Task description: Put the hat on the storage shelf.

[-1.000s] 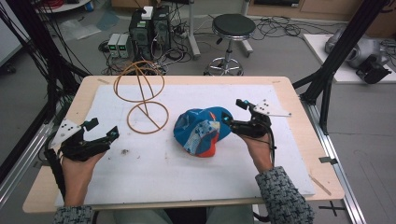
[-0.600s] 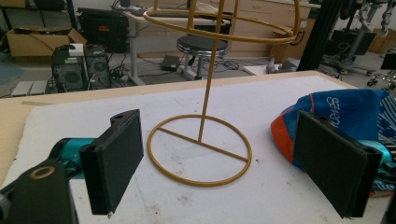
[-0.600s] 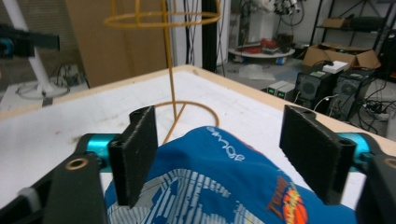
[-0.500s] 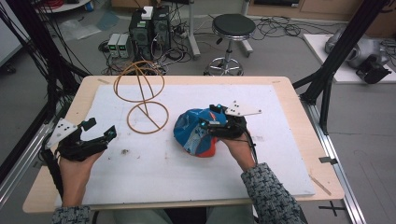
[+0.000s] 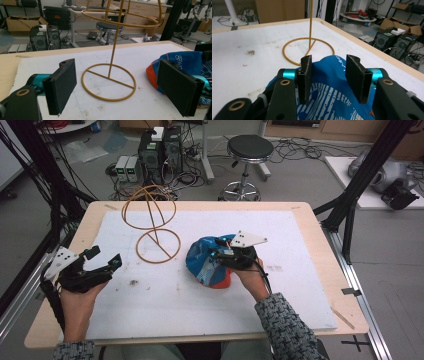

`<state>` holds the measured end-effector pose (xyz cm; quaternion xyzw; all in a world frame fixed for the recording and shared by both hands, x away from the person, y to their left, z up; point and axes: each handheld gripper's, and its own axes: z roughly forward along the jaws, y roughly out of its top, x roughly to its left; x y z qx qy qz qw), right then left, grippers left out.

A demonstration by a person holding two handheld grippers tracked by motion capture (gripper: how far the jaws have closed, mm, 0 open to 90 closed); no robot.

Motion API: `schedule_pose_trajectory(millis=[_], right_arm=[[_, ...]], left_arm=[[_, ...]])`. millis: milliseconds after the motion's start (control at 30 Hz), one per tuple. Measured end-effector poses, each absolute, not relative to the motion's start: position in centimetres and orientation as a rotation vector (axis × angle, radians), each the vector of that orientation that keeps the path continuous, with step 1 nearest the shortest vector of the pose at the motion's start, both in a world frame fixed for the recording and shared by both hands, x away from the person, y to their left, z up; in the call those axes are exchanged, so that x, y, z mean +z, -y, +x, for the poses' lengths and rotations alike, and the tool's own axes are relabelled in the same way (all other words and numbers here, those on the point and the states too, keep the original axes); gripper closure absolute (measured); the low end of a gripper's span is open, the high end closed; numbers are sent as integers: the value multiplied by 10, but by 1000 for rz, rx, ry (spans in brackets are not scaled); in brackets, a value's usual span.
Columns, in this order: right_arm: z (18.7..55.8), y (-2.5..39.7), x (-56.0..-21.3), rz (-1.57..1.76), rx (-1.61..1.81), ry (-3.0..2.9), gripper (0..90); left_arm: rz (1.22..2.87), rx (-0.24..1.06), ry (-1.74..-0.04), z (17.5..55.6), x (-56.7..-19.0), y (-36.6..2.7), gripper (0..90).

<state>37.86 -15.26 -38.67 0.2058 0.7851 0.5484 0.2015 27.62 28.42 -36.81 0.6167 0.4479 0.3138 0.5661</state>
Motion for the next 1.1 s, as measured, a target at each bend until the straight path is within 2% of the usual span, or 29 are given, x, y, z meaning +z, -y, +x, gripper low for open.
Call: schedule_pose_trajectory(millis=[100, 133, 267, 300, 333, 400, 600, 1100], right_arm=[[379, 152, -387, 569, 1534, -2199, 631], [379, 151, -386, 565, 1520, -2207, 690], [379, 150, -384, 555, 1492, -2221, 803], [379, 150, -384, 555, 1492, -2221, 803], [379, 150, -383, 552, 1488, -2217, 855], [379, 150, -382, 548, 1483, -2214, 878], [378, 154, -378, 587, 1486, -2172, 891], [382, 176, -341, 671, 1579, -1941, 895]], left_arm=[[1452, 740, -1052, 276, -368, -285, 169], [1449, 740, -1052, 276, -368, -285, 169], [1443, 745, -1055, 275, -366, -287, 169], [1443, 745, -1055, 275, -366, -287, 170], [1442, 746, -1054, 274, -366, -288, 169], [1439, 746, -1057, 274, -366, -289, 170], [1436, 747, -1059, 274, -365, -290, 170], [1419, 750, -1066, 272, -365, -295, 170]])
